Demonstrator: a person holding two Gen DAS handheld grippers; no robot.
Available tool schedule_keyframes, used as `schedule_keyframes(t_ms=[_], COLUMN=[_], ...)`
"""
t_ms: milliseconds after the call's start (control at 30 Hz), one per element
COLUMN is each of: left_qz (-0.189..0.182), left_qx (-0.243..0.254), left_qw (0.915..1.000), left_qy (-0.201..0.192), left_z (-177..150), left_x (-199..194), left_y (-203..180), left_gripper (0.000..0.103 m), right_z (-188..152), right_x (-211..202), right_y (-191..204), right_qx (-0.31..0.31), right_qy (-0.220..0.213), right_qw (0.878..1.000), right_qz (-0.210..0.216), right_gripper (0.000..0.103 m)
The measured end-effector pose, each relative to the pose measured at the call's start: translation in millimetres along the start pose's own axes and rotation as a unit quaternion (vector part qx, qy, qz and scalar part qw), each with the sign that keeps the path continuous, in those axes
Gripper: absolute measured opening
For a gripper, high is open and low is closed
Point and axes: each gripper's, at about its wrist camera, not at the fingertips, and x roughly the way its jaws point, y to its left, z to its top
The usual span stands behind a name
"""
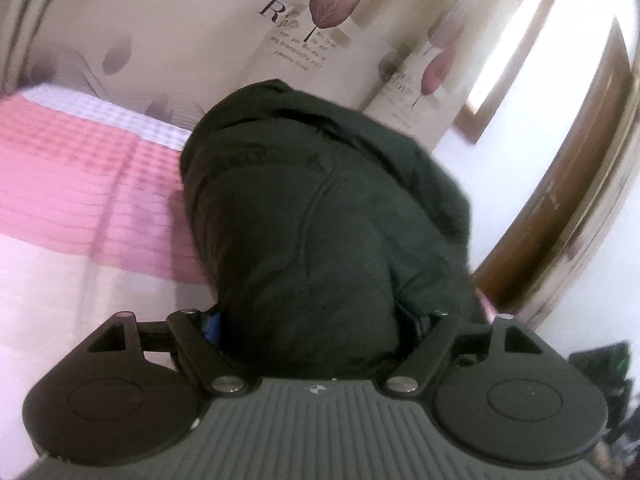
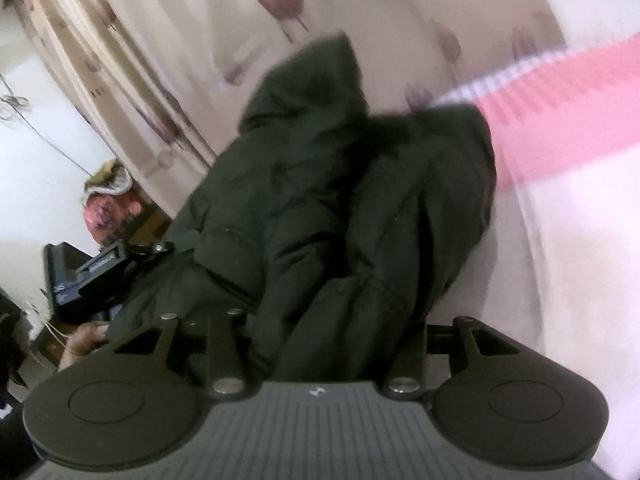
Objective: Fold large clothes
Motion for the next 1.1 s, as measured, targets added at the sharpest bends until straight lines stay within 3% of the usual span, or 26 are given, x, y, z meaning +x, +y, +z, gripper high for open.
schedule_keyframes(t_ms=[100, 167, 300, 433, 567, 700, 867, 1033, 1100], left_qz=[0.026, 0.065, 0.125, 0.179, 0.25, 0.288, 0.317, 0.321, 0.323], left_qx=[0.009, 0.046, 0.096, 0.146, 0.184, 0.193, 0.19, 0.179, 0.184], left_qw=[0.9995, 0.996, 0.9851, 0.969, 0.9455, 0.9314, 0.9149, 0.9135, 0.9084], left_qy=[-0.014, -0.04, -0.068, -0.088, -0.098, -0.112, -0.162, -0.175, -0.192], left_z=[-11.0, -16.5, -23.2, -28.2, -29.3, -25.6, -24.5, -17.9, -18.4], left_x=[-4.6, -10.5, -22.5, -33.7, -39.3, -44.4, -60.5, -74.5, -83.4], left_y=[2.0, -8.6, -31.3, -54.9, -78.7, -97.7, -126.4, -149.3, -157.7], left_gripper=[0.094, 0.103, 0.103, 0.103, 0.103, 0.103, 0.103, 0.103, 0.103], right_z=[-12.2, -17.5, -26.4, -30.7, -30.7, -32.5, -38.2, -42.5, -43.8], right_x=[6.2, 6.4, 7.4, 4.5, -1.7, -23.0, -67.0, -93.7, -100.7], right_y=[-7.6, -11.2, -15.2, -19.4, -9.4, 10.2, 49.2, 84.6, 95.0], right_qx=[0.016, 0.018, 0.014, 0.017, -0.01, -0.051, -0.114, -0.158, -0.165], right_qy=[-0.002, -0.006, -0.019, -0.029, -0.037, -0.074, -0.158, -0.198, -0.203], right_qw=[1.0, 1.0, 0.999, 0.999, 0.997, 0.991, 0.971, 0.959, 0.958], right_qz=[-0.008, -0.015, -0.039, -0.041, -0.06, -0.094, -0.139, -0.13, -0.12], right_gripper=[0.051, 0.058, 0.079, 0.084, 0.085, 0.085, 0.091, 0.097, 0.097])
